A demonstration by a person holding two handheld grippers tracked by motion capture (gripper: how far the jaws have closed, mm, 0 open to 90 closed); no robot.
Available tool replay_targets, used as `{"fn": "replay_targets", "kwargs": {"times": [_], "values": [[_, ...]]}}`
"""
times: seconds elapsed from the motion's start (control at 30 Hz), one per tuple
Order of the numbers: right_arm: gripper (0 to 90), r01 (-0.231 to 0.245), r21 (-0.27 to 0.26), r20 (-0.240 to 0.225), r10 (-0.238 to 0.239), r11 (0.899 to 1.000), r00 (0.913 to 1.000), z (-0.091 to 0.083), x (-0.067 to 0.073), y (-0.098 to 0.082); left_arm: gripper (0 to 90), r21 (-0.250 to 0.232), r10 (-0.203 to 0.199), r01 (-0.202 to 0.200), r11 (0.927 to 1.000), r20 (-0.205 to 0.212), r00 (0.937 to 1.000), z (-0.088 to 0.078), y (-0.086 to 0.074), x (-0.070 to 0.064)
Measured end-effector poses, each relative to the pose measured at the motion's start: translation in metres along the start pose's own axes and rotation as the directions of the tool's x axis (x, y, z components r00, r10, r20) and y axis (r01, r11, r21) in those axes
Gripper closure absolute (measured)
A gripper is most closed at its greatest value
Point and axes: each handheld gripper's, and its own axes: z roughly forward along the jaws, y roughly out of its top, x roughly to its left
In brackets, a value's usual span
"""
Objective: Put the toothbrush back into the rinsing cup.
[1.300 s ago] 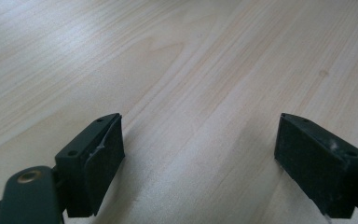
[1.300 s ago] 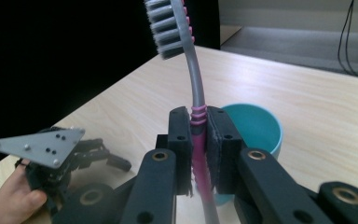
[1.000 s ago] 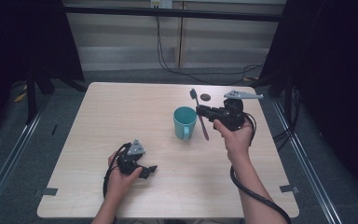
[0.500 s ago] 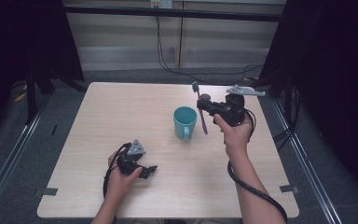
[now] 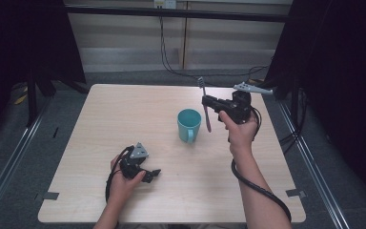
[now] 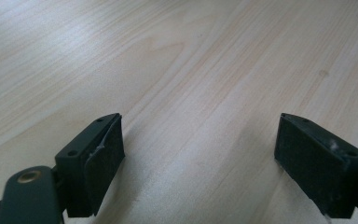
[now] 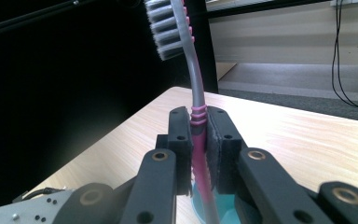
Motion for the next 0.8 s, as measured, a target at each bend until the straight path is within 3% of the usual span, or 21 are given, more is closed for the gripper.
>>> {"fn": "replay_targets", "kwargs": {"times": [0.8], "values": [[81.3,0.021,-0.009,-0.013,-0.021,1.000,0.9997,0.023,0.001,0.014,15.5,0.000,0.000,0.000,1.0000,0.000,1.0000,0.000,0.000,0.000]]}}
